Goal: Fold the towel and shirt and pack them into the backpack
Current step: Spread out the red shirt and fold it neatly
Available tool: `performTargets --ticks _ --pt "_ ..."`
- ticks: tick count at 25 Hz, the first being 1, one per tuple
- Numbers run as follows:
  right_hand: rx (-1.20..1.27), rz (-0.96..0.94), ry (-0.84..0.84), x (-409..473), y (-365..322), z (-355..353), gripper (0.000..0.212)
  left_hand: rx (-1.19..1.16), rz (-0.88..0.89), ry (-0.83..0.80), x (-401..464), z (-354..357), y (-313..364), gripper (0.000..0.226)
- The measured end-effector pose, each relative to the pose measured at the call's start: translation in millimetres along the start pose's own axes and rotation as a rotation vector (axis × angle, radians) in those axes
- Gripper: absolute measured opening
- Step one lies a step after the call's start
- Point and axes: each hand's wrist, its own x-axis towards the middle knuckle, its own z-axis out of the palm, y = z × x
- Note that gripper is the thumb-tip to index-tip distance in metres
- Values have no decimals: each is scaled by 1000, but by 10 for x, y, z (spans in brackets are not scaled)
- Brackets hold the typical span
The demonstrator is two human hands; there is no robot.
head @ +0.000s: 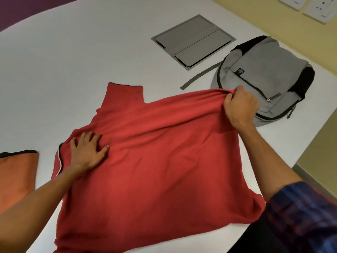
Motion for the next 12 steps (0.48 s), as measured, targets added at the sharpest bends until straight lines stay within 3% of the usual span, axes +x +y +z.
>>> performTargets --ticks 1,4,5,9,12 --pt "-16 -27 -41 -51 7 83 33 3 7 35 48 -41 33 78" --pt "-33 -104 -395 -195 180 452 68 -60 -57 146 277 -156 178 62" --pt "-66 -131 -425 -218 232 541 74 -88 -62 184 363 -192 219 57" --pt "-91 -94 -170 -235 211 556 64 -216 62 185 902 -280 354 41" --pt "-128 34 -234 -137 202 521 52 -200 208 -18 1334 -250 520 52"
